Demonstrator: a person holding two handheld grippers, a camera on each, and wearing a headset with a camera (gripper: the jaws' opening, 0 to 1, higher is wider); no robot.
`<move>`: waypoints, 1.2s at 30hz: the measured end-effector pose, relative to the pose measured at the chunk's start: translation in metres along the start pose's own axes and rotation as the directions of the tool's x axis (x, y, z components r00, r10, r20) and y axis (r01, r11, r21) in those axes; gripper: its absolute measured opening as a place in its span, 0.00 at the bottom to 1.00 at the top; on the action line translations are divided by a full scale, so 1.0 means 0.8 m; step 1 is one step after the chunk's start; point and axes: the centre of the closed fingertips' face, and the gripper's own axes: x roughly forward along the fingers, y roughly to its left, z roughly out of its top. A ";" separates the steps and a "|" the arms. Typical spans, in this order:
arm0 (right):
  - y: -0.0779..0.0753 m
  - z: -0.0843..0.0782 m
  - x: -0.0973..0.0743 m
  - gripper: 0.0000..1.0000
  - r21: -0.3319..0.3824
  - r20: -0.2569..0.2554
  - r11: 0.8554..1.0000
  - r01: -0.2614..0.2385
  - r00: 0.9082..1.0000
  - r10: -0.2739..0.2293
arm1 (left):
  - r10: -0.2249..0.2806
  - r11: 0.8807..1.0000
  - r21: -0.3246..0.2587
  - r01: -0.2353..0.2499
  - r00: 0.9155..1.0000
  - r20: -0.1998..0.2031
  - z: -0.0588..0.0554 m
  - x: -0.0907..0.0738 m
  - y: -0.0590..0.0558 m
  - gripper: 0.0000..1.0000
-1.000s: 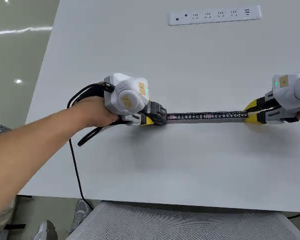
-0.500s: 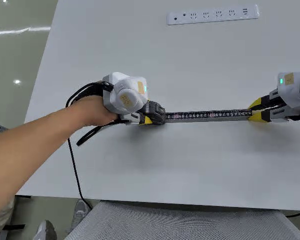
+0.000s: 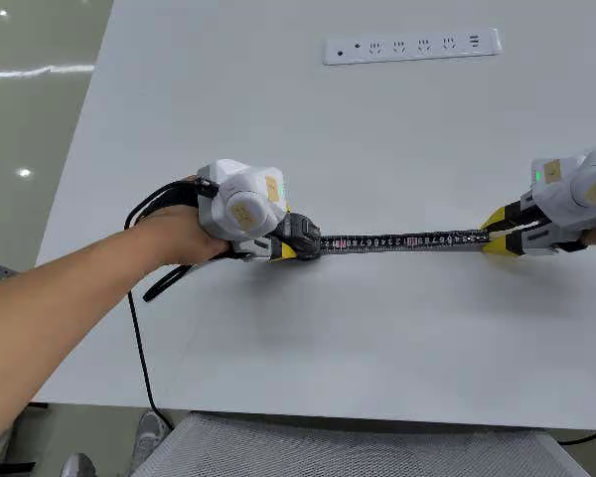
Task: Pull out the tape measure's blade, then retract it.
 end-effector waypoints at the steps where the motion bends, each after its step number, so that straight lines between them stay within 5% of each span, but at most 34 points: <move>1: 0.000 0.000 0.000 0.11 0.001 -0.004 1.000 -0.001 1.000 0.001 | 0.001 1.000 0.002 -0.001 1.000 0.003 0.000 0.000 0.000 0.31; 9: 0.002 0.003 -0.001 0.12 -0.004 -0.020 1.000 0.009 1.000 -0.009 | 0.044 0.999 -0.025 -0.044 0.999 0.015 -0.001 0.001 0.004 0.33; 22: 0.004 0.005 -0.002 0.15 0.038 -0.041 0.998 0.050 0.998 -0.048 | 0.099 0.978 -0.185 -0.095 0.995 0.017 -0.010 -0.004 0.004 0.44; 27: 0.005 0.006 -0.002 0.19 0.061 -0.046 0.996 0.069 0.997 -0.067 | 0.127 0.964 -0.237 -0.120 0.992 0.017 -0.012 -0.012 0.004 0.49; 32: 0.004 0.006 -0.002 0.24 0.131 -0.042 0.986 0.100 0.995 -0.095 | 0.160 0.938 -0.312 -0.151 0.987 0.004 -0.020 -0.020 0.001 0.53; 36: 0.005 0.007 -0.007 0.28 0.191 -0.030 0.973 0.130 0.992 -0.126 | 0.206 0.906 -0.379 -0.190 0.979 0.002 -0.026 -0.030 0.000 0.58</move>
